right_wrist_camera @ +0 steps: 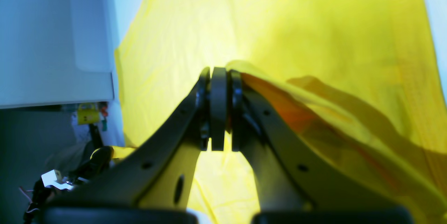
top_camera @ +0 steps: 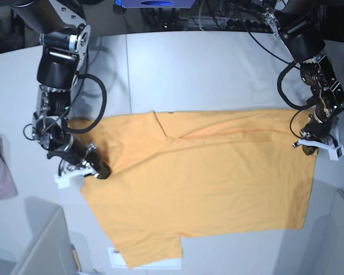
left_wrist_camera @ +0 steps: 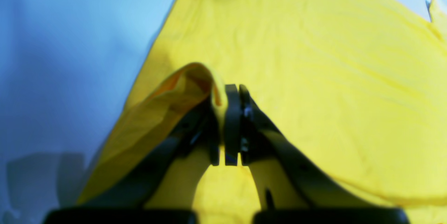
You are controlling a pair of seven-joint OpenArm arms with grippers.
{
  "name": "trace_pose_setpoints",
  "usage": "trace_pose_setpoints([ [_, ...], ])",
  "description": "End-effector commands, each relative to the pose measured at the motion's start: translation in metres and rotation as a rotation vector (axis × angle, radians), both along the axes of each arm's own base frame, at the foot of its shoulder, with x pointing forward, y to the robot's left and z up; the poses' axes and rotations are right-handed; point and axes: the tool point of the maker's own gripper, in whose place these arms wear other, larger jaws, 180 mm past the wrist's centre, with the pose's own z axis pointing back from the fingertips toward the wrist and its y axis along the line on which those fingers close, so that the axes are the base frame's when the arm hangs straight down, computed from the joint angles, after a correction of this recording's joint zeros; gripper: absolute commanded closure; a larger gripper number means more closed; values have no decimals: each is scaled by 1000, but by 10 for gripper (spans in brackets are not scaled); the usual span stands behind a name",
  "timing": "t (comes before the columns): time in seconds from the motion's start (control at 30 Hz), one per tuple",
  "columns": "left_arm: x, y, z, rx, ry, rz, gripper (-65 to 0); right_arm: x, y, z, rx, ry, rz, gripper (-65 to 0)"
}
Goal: Fold the T-shirt properly
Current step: 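Lift the shoulder corners and pull them toward the robot, then drag the held shoulders back, straightening the shirt, then release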
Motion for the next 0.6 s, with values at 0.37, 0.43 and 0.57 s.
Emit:
trace_pose_setpoints([
  [0.37,22,7,11,-24,-46,13,0,14,-5,17,-10,-55,-11,0],
  [0.43,22,7,11,-24,-46,13,0,13,-5,16,-13,-52,-8,0],
  [0.57,21,16,17,-2,-50,17,0,12,-6,16,-11,-51,-12,0],
])
